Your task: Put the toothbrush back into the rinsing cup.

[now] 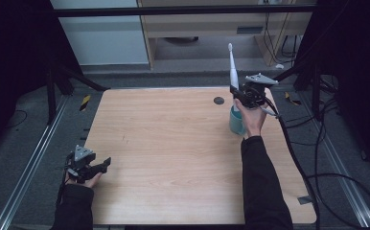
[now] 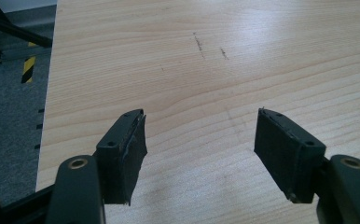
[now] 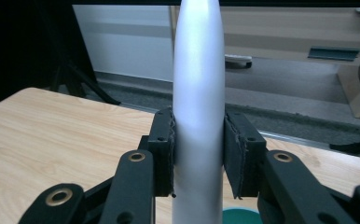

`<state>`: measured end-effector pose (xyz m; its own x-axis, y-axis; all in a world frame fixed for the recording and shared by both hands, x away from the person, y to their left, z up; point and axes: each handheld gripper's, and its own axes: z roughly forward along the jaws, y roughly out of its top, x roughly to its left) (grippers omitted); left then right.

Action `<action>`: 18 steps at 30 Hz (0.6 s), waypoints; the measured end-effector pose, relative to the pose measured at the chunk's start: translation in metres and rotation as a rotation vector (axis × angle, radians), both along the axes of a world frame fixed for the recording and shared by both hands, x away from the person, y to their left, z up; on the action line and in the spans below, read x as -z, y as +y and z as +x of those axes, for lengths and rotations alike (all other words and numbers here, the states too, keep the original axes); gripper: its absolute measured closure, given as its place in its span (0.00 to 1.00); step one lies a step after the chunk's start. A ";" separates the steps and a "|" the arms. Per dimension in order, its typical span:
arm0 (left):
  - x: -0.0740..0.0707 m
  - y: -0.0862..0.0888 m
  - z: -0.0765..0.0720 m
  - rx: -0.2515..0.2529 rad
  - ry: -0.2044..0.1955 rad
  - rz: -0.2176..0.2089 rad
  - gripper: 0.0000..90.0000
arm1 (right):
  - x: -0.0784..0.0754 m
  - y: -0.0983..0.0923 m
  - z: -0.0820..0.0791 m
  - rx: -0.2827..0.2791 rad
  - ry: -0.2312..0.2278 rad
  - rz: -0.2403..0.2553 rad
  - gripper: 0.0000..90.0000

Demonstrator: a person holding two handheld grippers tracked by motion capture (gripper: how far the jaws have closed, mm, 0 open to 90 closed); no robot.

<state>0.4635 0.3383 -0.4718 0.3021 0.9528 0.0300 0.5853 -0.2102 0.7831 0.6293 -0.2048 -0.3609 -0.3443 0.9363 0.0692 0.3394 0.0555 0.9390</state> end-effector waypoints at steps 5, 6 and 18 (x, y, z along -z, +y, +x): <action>0.000 0.000 0.000 0.002 0.001 0.001 0.37 | 0.006 -0.009 0.005 0.020 0.011 0.005 0.74; 0.000 0.000 0.000 0.001 0.001 0.002 0.37 | 0.007 -0.011 0.006 0.024 0.013 0.005 0.74; 0.000 -0.001 0.000 0.003 0.001 0.003 0.37 | 0.026 -0.025 0.010 0.050 0.058 -0.027 0.74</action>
<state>0.4632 0.3377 -0.4717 0.3045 0.9520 0.0324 0.5853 -0.2138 0.7821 0.6392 -0.2294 -0.3867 -0.2935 0.9539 0.0621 0.3962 0.0622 0.9161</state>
